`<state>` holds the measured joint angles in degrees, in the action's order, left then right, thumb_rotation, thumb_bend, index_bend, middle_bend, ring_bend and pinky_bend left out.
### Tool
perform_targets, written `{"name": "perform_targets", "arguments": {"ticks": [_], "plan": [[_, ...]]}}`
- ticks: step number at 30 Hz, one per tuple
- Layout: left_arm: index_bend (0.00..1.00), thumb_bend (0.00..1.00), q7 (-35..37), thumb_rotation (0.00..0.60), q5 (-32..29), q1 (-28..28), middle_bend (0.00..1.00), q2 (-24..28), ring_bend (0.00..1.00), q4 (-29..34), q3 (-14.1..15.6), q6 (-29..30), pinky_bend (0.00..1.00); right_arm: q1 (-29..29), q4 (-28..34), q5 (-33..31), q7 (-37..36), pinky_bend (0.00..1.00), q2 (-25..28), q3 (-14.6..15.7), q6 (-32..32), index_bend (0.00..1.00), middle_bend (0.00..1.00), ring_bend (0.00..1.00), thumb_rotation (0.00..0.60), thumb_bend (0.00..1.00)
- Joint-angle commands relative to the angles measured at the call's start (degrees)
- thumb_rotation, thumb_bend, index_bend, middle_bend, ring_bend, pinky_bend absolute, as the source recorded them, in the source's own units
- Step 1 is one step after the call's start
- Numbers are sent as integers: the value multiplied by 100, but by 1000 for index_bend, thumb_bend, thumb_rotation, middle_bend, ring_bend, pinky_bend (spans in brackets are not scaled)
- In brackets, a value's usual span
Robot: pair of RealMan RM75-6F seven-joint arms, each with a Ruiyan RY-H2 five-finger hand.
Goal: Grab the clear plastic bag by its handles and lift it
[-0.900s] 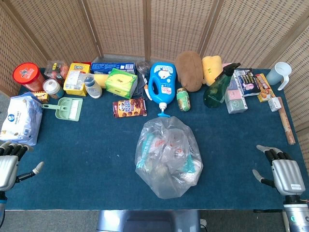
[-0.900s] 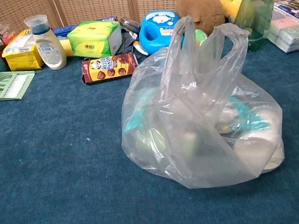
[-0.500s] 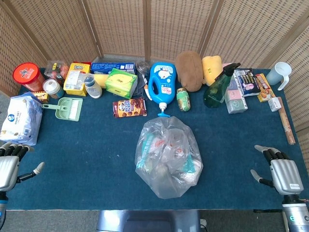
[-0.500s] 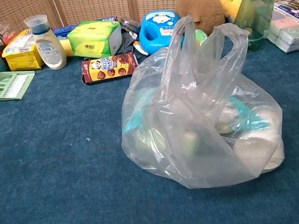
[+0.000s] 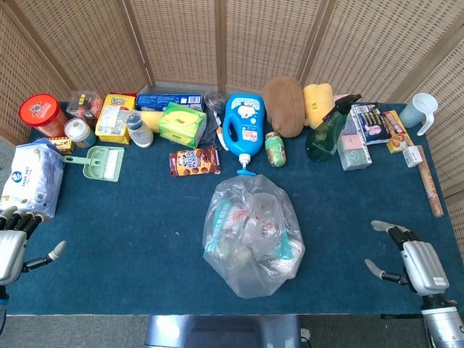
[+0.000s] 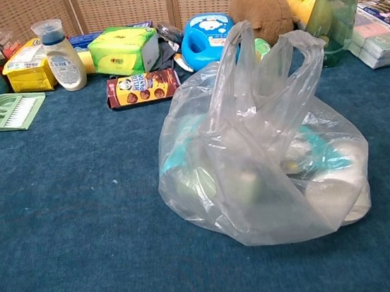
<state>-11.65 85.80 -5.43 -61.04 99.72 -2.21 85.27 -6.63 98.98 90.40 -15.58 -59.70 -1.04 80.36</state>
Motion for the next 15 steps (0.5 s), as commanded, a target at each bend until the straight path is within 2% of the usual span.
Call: {"name": "perform_targets", "arguments": {"ticks": [1, 2, 4, 8, 15], "plan": [[321, 208, -7, 0, 44, -49, 308, 62, 227, 69, -35, -12, 132, -92, 112, 90, -162, 271, -4, 45, -125, 204, 294, 282, 276, 233], [322, 208, -5, 0, 50, -61, 307, 76, 227, 86, -43, -19, 132, -105, 117, 97, -179, 271, -17, 47, -141, 204, 298, 285, 221, 214], [321, 209, 5, 0, 62, -92, 308, 108, 227, 126, -70, -29, 132, -164, 157, 122, -242, 271, -63, 70, -239, 204, 302, 285, 149, 179], [321, 207, -6, 0, 33, -140, 308, 129, 227, 153, -98, -87, 131, -290, 257, 136, -222, 272, -135, 71, -417, 204, 304, 278, 55, 133], [321, 208, 25, 0, -51, -242, 308, 74, 227, 88, -133, -244, 132, -553, 574, 42, -126, 272, -259, 33, -806, 207, 305, 272, 40, 117]]}}
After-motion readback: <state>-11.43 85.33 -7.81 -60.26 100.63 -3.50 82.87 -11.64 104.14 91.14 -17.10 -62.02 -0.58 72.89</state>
